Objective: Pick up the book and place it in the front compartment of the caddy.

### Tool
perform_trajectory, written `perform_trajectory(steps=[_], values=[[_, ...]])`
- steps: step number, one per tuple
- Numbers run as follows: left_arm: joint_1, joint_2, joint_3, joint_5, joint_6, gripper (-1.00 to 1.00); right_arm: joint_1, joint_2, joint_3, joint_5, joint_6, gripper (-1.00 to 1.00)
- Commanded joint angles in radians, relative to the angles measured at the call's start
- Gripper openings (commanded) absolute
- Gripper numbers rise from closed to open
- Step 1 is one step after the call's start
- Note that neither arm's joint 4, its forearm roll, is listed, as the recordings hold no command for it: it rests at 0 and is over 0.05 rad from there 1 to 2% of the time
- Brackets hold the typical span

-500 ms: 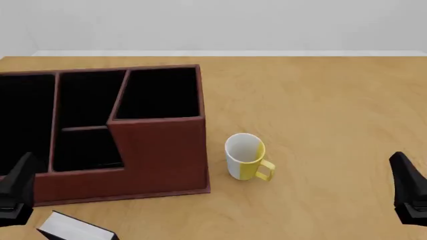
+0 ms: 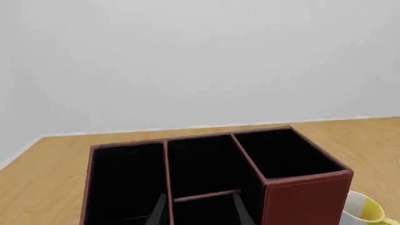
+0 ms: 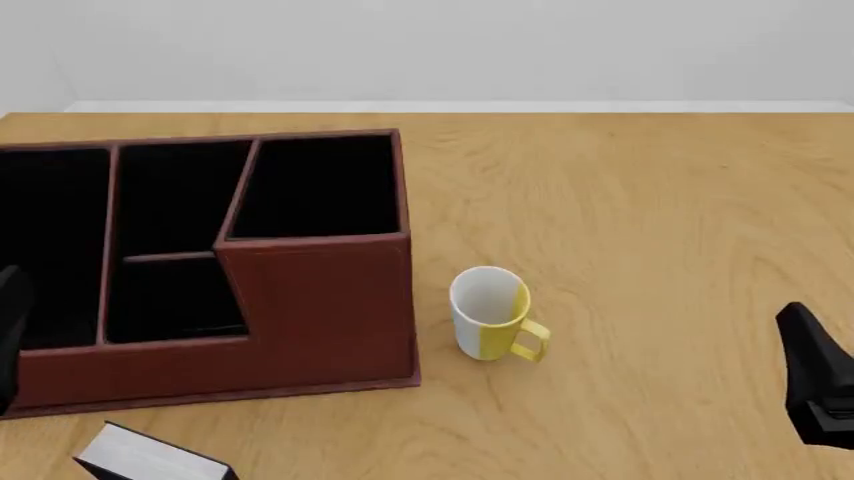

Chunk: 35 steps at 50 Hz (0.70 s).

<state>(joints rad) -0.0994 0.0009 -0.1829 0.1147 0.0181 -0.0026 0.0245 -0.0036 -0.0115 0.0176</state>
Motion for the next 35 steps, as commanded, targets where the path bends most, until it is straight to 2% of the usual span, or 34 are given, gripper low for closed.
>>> perform_trajectory(steps=[1,3,4,7,8,10,12,13,14,15,19,21,22,28,29,30,32,35], values=[[-0.164,0.0,-0.268,0.226,0.093,1.0,-0.005,0.023,0.0,-0.013,0.015,1.0],[-0.202,0.015,-0.292,0.251,0.145,1.0,-0.006,0.031,0.0,-0.019,0.016,1.0],[-0.257,0.037,-0.332,0.279,0.176,1.0,-0.006,0.029,0.001,-0.017,0.018,1.0],[-0.282,0.079,-0.375,0.304,0.198,1.0,-0.007,0.027,0.001,-0.016,0.021,1.0],[-0.328,0.121,-0.412,0.34,0.2,1.0,-0.007,0.029,0.001,-0.016,0.022,1.0],[-0.387,0.169,-0.458,0.393,0.253,1.0,-0.004,0.035,0.001,-0.02,0.024,1.0],[-0.403,0.191,-0.493,0.418,0.277,1.0,-0.004,0.036,0.002,-0.021,0.024,1.0],[-0.39,0.236,-0.568,0.455,0.171,1.0,-0.005,0.044,0.002,-0.027,0.026,1.0],[-0.408,0.25,-0.568,0.468,0.261,1.0,-0.006,0.05,0.002,-0.032,0.027,1.0],[-0.429,0.262,-0.571,0.486,0.316,1.0,-0.007,0.052,0.002,-0.034,0.029,1.0],[-0.468,0.351,-0.711,0.591,0.331,1.0,-0.005,0.059,0.001,-0.038,0.032,1.0],[-0.494,0.378,-0.726,0.636,0.41,1.0,-0.006,0.062,0.001,-0.041,0.034,1.0],[-0.507,0.41,-0.781,0.682,0.423,1.0,-0.009,0.074,0.002,-0.051,0.039,1.0],[-0.547,0.496,-0.876,0.832,0.511,1.0,-0.012,0.085,0.002,-0.06,0.045,1.0],[-0.545,0.514,-0.919,0.867,0.547,1.0,-0.014,0.087,0.002,-0.062,0.047,1.0],[-0.537,0.524,-0.929,0.877,0.55,1.0,-0.015,0.089,0.002,-0.063,0.047,1.0],[-0.578,0.556,-0.993,0.965,0.576,1.0,-0.016,0.099,0.002,-0.072,0.047,1.0],[-0.616,0.565,-0.999,1.044,0.643,1.0,-0.015,0.104,0.002,-0.075,0.048,1.0]])
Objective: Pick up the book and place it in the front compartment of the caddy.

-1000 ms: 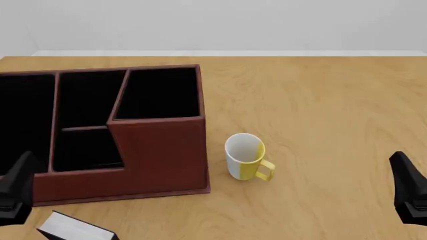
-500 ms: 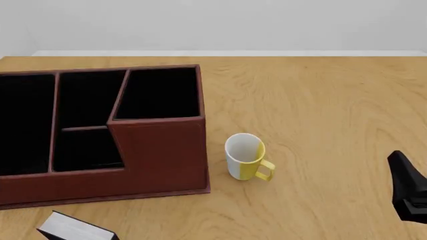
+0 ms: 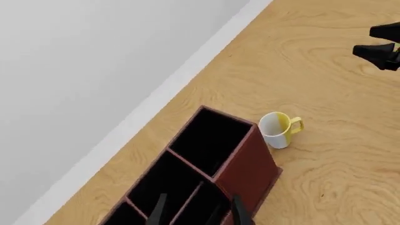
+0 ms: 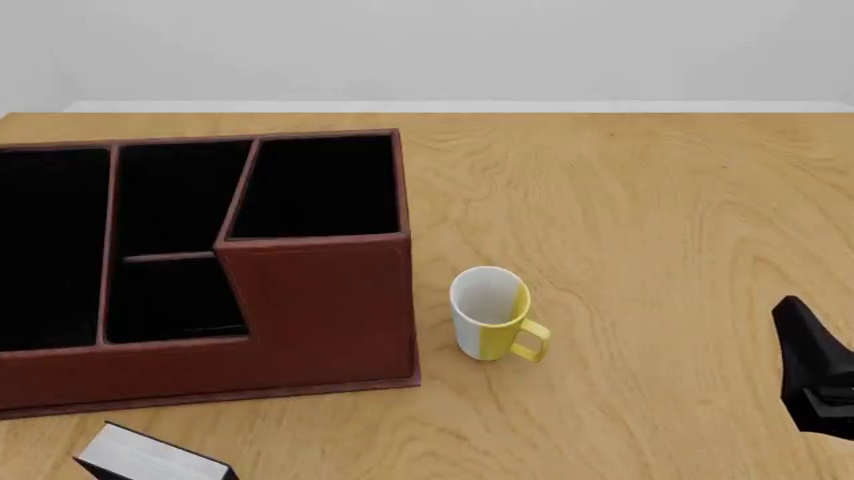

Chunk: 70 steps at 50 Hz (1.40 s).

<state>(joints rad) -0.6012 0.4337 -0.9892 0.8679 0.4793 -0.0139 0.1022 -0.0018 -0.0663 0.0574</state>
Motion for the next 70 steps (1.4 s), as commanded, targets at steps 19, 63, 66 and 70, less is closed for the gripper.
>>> perform_trajectory(steps=[19,63,66,70], values=[[-0.31,0.218,0.078,0.352,0.233,1.0,-0.008,0.052,0.0,-0.044,0.018,1.0],[-0.188,0.253,0.324,0.352,0.545,1.0,-0.01,0.054,0.0,-0.046,0.022,1.0],[-0.154,0.255,0.313,0.352,0.568,1.0,-0.01,0.058,0.0,-0.05,0.023,1.0],[-0.115,0.254,0.306,0.352,0.599,1.0,-0.011,0.059,0.0,-0.05,0.024,1.0]])
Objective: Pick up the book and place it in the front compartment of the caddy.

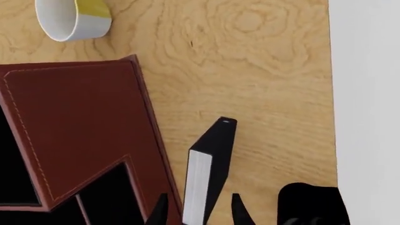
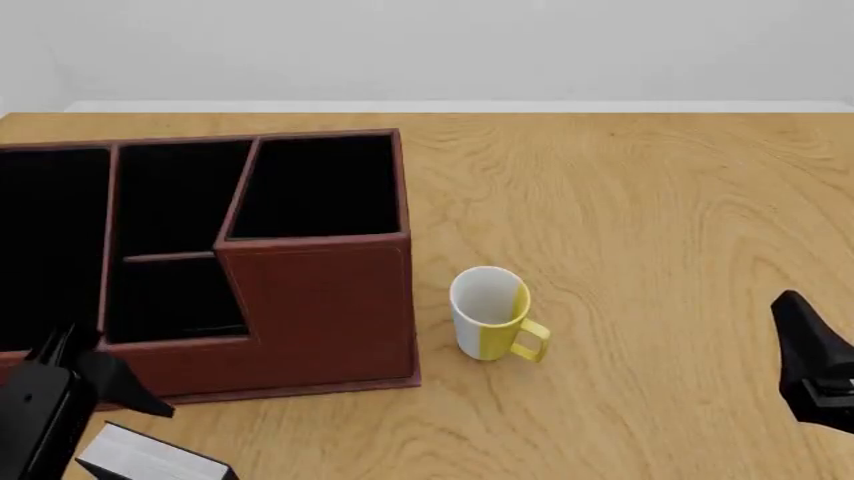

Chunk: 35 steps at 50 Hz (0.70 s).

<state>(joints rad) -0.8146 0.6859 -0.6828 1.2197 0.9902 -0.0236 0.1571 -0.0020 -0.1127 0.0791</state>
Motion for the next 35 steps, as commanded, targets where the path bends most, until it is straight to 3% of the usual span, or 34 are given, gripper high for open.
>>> perform_trajectory(steps=[1,9,24,35], values=[[0.111,0.001,-0.002,0.0,0.099,1.0,-0.001,0.004,0.0,-0.004,0.002,1.0],[0.141,0.004,-0.024,0.0,0.111,1.0,-0.001,0.008,0.0,-0.007,0.003,1.0],[0.079,0.011,-0.019,0.0,0.046,1.0,-0.005,0.015,0.0,-0.012,0.0,1.0],[0.093,0.031,-0.029,0.0,0.059,1.0,-0.008,0.04,0.0,-0.035,-0.001,1.0]])
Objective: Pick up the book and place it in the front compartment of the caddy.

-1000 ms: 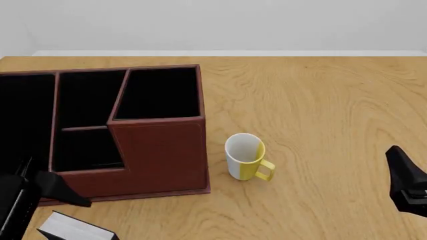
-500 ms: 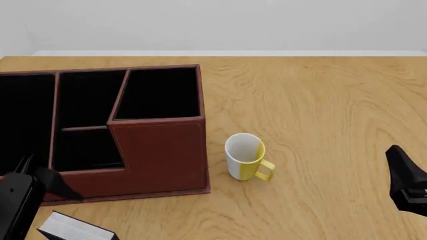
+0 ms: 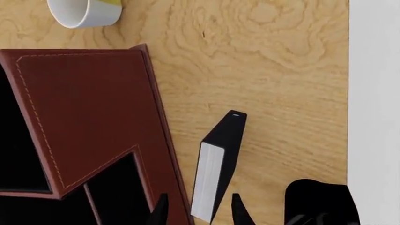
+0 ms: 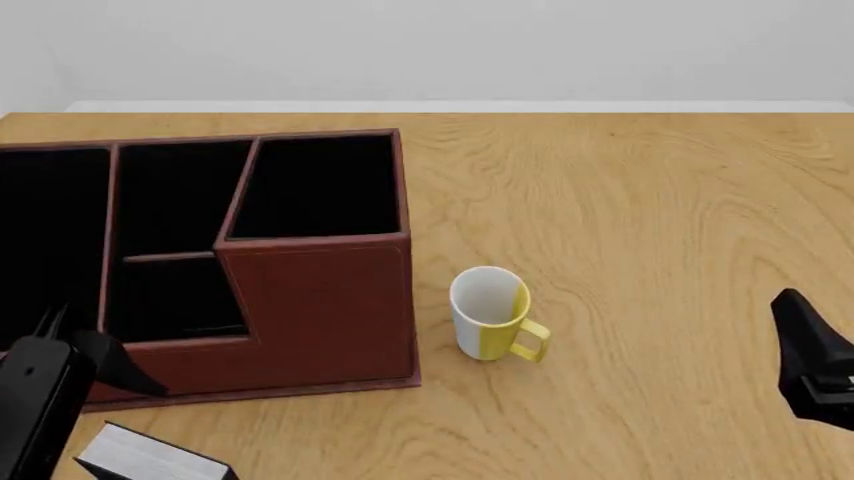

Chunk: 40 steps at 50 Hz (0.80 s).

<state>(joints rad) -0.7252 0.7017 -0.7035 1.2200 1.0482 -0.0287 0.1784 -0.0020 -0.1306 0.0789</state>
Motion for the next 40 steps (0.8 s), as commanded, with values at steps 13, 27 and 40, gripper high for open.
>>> perform_trajectory(steps=[13,27,40], values=[[0.0,0.009,0.004,0.0,-0.005,1.0,-0.003,0.024,-0.001,-0.022,-0.002,1.0],[-0.046,-0.01,0.017,0.0,-0.051,1.0,-0.004,0.021,-0.001,-0.018,-0.003,1.0],[-0.108,-0.024,0.018,0.0,-0.105,1.0,-0.007,0.029,0.0,-0.027,-0.004,1.0]])
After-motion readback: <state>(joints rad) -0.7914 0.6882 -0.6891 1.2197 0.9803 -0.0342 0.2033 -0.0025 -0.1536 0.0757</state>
